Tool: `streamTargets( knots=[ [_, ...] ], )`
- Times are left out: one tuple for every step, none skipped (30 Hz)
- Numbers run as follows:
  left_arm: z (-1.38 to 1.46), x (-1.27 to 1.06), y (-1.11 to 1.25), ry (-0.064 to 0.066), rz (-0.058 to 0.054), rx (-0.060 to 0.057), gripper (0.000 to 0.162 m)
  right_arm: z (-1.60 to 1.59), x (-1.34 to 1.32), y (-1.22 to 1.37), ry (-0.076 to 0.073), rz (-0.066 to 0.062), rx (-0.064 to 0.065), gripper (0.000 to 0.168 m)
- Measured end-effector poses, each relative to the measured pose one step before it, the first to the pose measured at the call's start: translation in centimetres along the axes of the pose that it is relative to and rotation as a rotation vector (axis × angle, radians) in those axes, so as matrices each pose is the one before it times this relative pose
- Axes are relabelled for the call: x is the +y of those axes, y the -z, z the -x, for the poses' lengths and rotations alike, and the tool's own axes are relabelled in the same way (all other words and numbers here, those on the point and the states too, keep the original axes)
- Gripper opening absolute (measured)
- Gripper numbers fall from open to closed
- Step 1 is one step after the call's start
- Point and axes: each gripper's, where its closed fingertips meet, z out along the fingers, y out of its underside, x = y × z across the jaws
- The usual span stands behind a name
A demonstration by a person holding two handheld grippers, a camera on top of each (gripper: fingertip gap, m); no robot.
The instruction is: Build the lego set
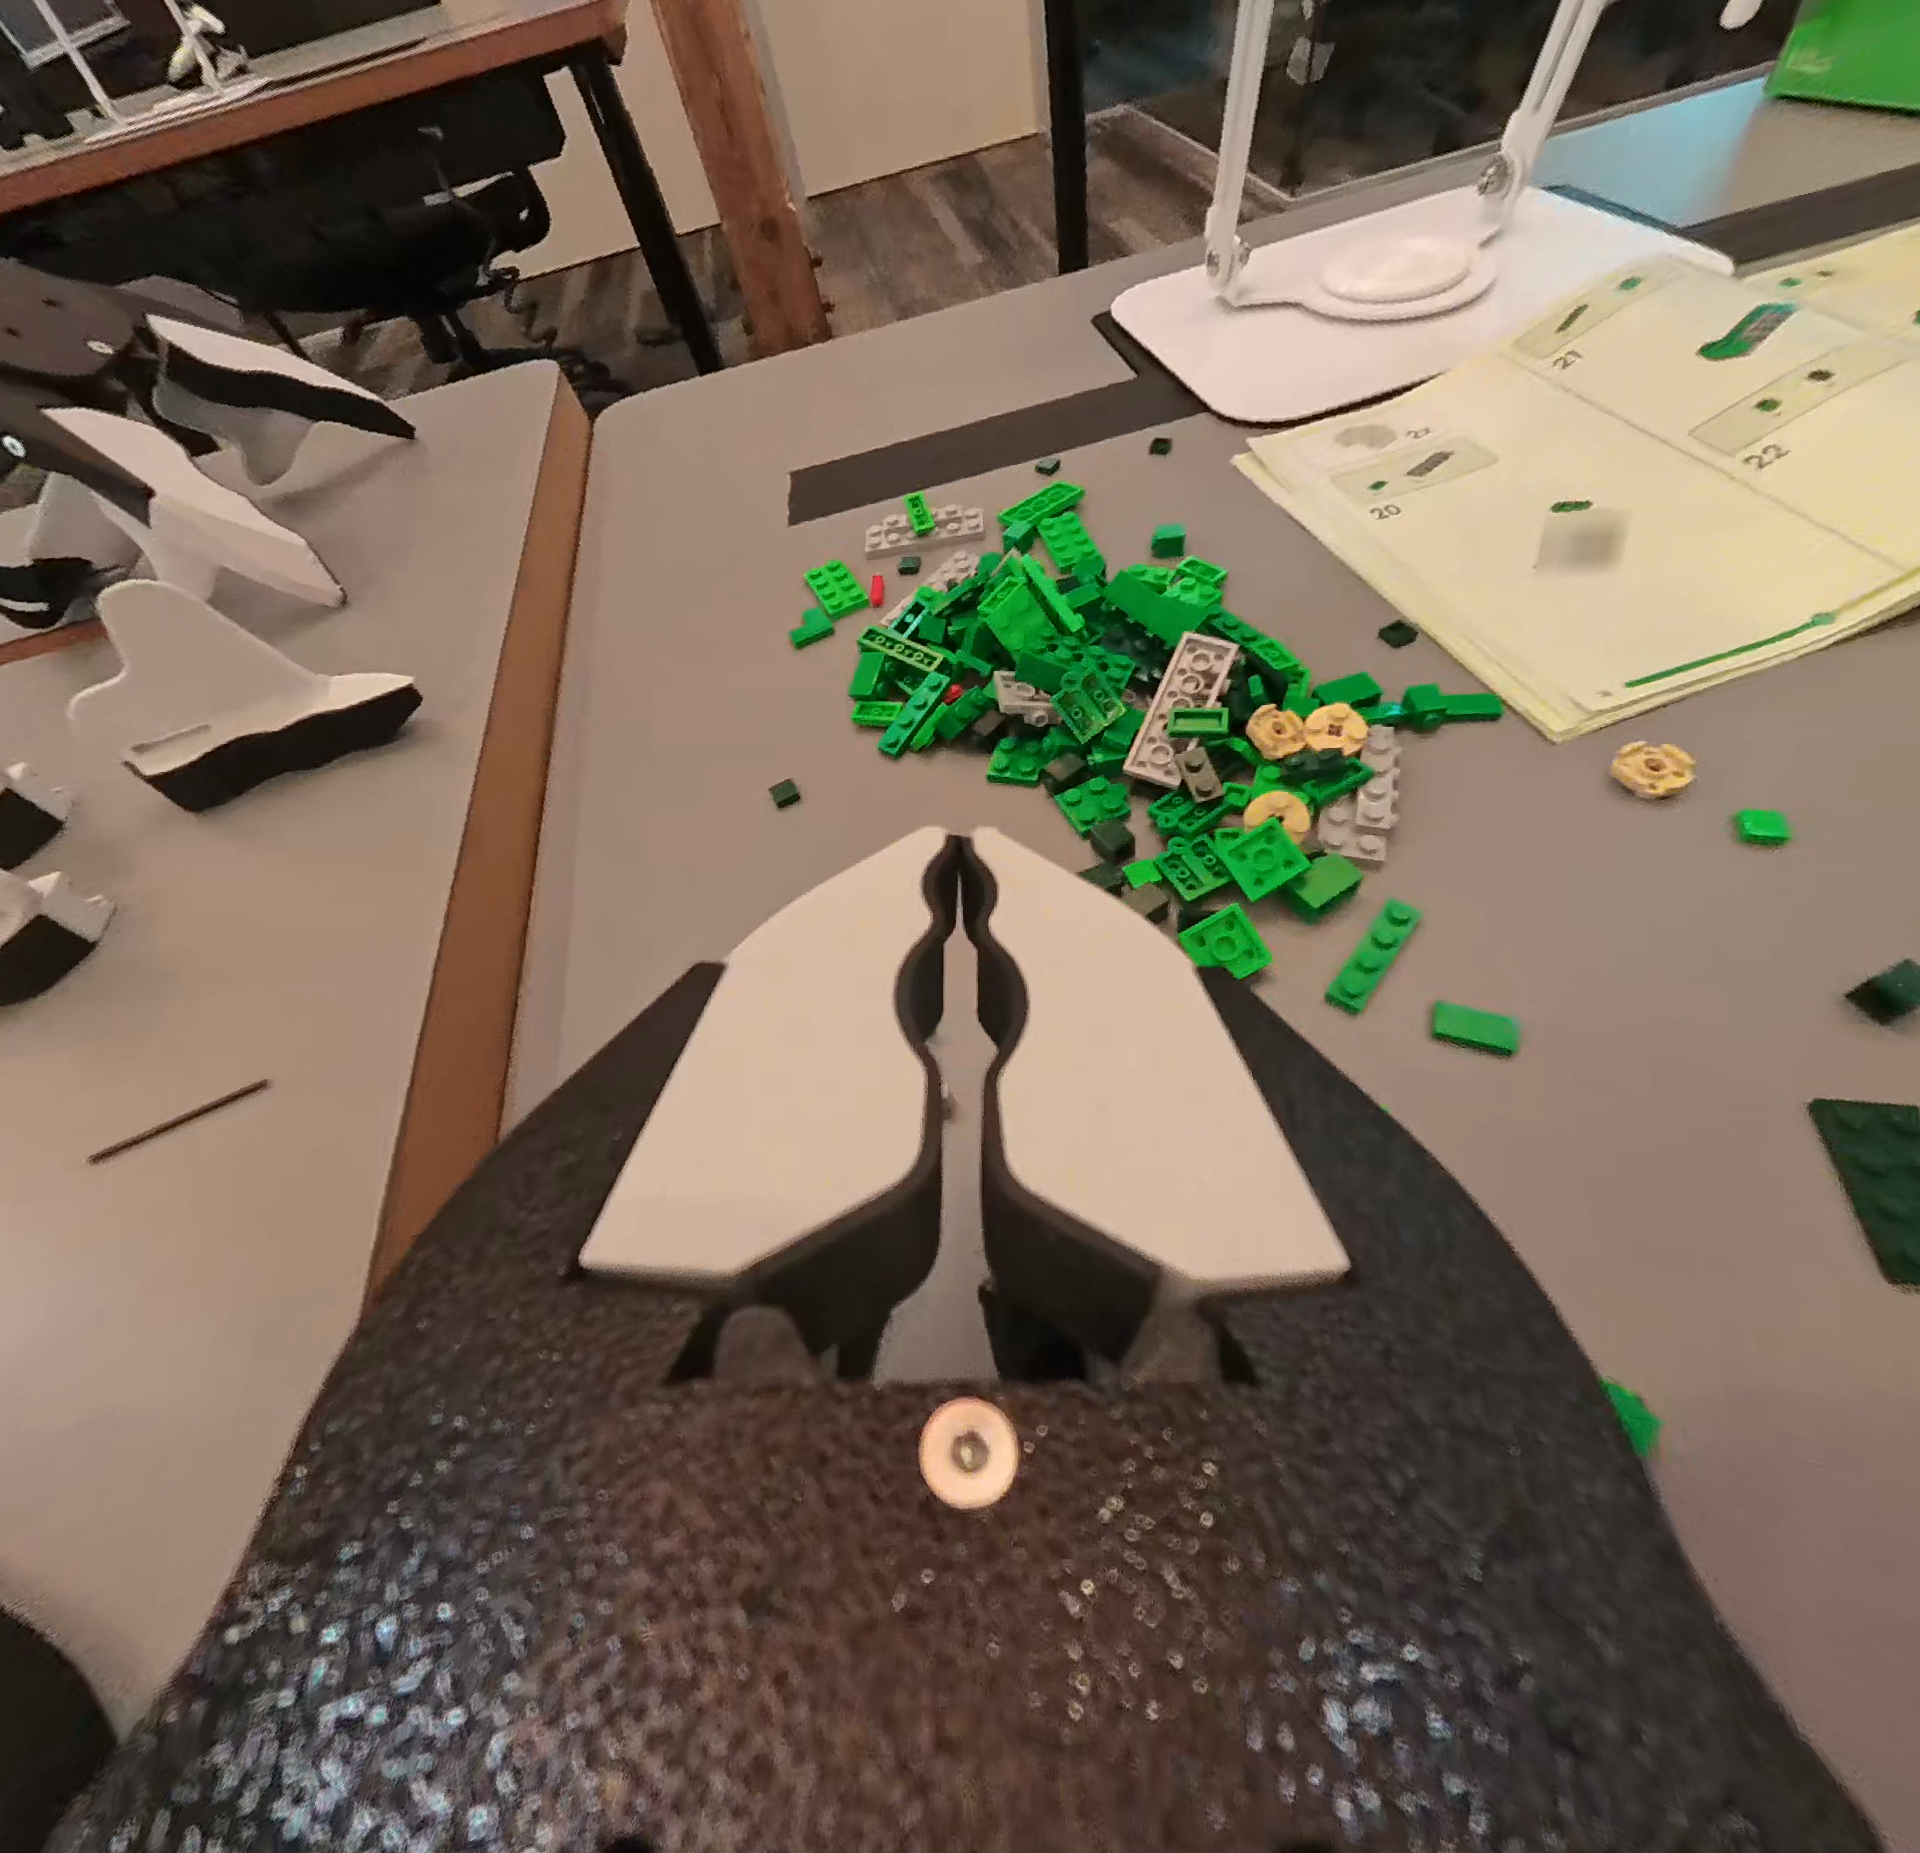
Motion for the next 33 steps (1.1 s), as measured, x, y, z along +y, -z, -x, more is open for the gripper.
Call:
streamTargets(
  knots=[
    [-0.136, 0.073, -0.094, -0.0019, 0.0036, 0.0053, 0.000, 0.183, 0.024, -0.031, 0.0305, 0.0028, 0.0011, 0.000],
    [-0.089, 0.091, -0.089, -0.0014, 0.0047, 0.0036, 0.000, 0.209, 0.055, -0.038, 0.0240, 0.0048, -0.0031, 0.000],
    [-0.052, 0.096, -0.073, -0.0007, 0.0052, 0.0027, 0.000, 0.262, 0.044, -0.057, 0.0193, 0.0054, -0.0072, 0.000],
    [-0.036, 0.061, -0.056, -0.0003, 0.0030, 0.0026, 0.000, 0.263, 0.061, -0.053, 0.0168, 0.0050, -0.0087, 0.000],
    [-0.065, 0.004, -0.019, -0.0003, -0.0008, 0.0043, 0.000, 0.231, 0.043, -0.052, 0.0152, 0.0045, -0.0069, 0.000],
    [-0.171, -0.086, 0.006, -0.0026, -0.0062, 0.0128, 0.000, 0.160, 0.032, -0.039, 0.0126, 0.0030, -0.0042, 0.000],
    [-0.408, -0.196, 0.039, -0.0073, -0.0126, 0.0276, 0.000, 0.140, 0.016, -0.032, 0.0093, 0.0020, -0.0038, 0.000],
    [-0.669, -0.298, 0.063, -0.0136, -0.0167, 0.0449, 0.000, 0.111, 0.017, -0.029, 0.0058, 0.0016, -0.0046, 0.000],
    [-1.017, -0.346, 0.068, -0.0218, -0.0175, 0.0671, 0.000, 0.062, 0.018, -0.019, 0.0026, 0.0014, -0.0029, 0.000],
    [-1.278, -0.302, 0.055, -0.0243, -0.0135, 0.0823, 0.000, 0.027, 0.022, -0.005, 0.0002, 0.0010, -0.0016, 0.000],
    [-1.293, -0.170, -0.025, -0.0192, -0.0042, 0.0815, 0.000, 0.025, 0.010, -0.011, -0.0016, 0.0004, -0.0023, 0.000],
    [-1.056, 0.066, -0.146, -0.0088, 0.0101, 0.0650, 0.000, 0.011, 0.004, 0.006, -0.0023, 0.0004, -0.0021, 0.000],
    [-0.707, 0.228, -0.236, -0.0017, 0.0210, 0.0418, 0.000, -0.004, 0.014, -0.006, -0.0019, 0.0005, -0.0006, 0.000],
    [-0.367, 0.237, -0.251, -0.0045, 0.0192, 0.0190, 0.000, -0.002, 0.000, -0.012, -0.0013, 0.0003, -0.0007, 0.000],
    [-0.159, 0.170, -0.213, -0.0057, 0.0133, 0.0044, 0.000, 0.018, 0.010, -0.004, -0.0006, 0.0007, -0.0014, 0.000],
    [-0.098, 0.125, -0.144, -0.0010, 0.0092, 0.0043, 0.000, 0.021, 0.015, -0.014, 0.0000, 0.0011, -0.0016, 0.000],
    [-0.238, 0.084, -0.091, 0.0053, 0.0051, 0.0175, 0.000, 0.032, 0.010, -0.011, 0.0008, 0.0010, -0.0019, 0.000],
    [-0.410, 0.059, -0.064, 0.0119, 0.0034, 0.0323, 0.000, 0.035, 0.007, -0.015, 0.0013, 0.0010, -0.0017, 0.000],
    [-0.561, 0.094, -0.076, 0.0178, 0.0074, 0.0428, 0.000, 0.050, 0.022, -0.015, 0.0019, 0.0016, -0.0023, 0.000],
    [-0.611, 0.164, -0.114, 0.0188, 0.0157, 0.0449, 0.000, 0.051, 0.030, -0.038, 0.0020, 0.0027, -0.0029, 0.000],
    [-0.521, 0.237, -0.185, 0.0120, 0.0242, 0.0335, 0.004, 0.040, 0.035, -0.035, 0.0018, 0.0032, -0.0020, 0.000],
    [-0.340, 0.310, -0.217, 0.0012, 0.0305, 0.0141, 0.008, 0.046, 0.029, -0.042, 0.0021, 0.0029, -0.0019, 0.000],
    [-0.168, 0.307, -0.236, -0.0083, 0.0325, -0.0019, 0.012, 0.041, 0.028, -0.024, 0.0023, 0.0022, -0.0015, 0.000],
    [-0.021, 0.254, -0.227, -0.0115, 0.0291, -0.0142, 0.016, 0.031, 0.015, -0.019, 0.0023, 0.0011, -0.0011, 0.000],
    [0.044, 0.151, -0.196, -0.0116, 0.0206, -0.0166, 0.021, 0.031, -0.007, -0.006, 0.0023, 0.0004, -0.0007, 0.000],
    [0.015, 0.043, -0.142, -0.0094, 0.0111, -0.0115, 0.024, 0.028, 0.002, -0.003, 0.0017, 0.0002, -0.0006, 0.000],
    [0.005, 0.011, -0.095, -0.0046, 0.0044, -0.0059, 0.025, 0.012, -0.006, -0.009, 0.0011, -0.0001, -0.0002, 0.000],
    [0.107, 0.010, -0.031, 0.0008, 0.0010, -0.0078, 0.026, 0.007, -0.002, 0.009, 0.0003, 0.0000, -0.0004, 0.000],
    [0.349, 0.018, 0.068, 0.0047, -0.0014, -0.0199, 0.026, 0.006, 0.004, -0.008, -0.0004, 0.0002, -0.0005, 0.000],
    [0.707, -0.035, 0.219, 0.0089, -0.0069, -0.0412, 0.026, -0.005, -0.003, 0.002, -0.0006, -0.0004, 0.0000, 0.000],
    [1.181, -0.101, 0.399, 0.0153, -0.0135, -0.0694, 0.026, -0.002, -0.006, 0.010, -0.0006, -0.0005, 0.0001, 0.000],
    [1.544, -0.137, 0.564, 0.0205, -0.0197, -0.0891, 0.024, -0.008, -0.005, 0.001, -0.0005, -0.0005, 0.0003, 0.000],
    [1.556, -0.172, 0.631, 0.0262, -0.0259, -0.0840, 0.022, -0.004, -0.015, 0.010, -0.0005, -0.0005, 0.0000, 0.000]
  ],
)
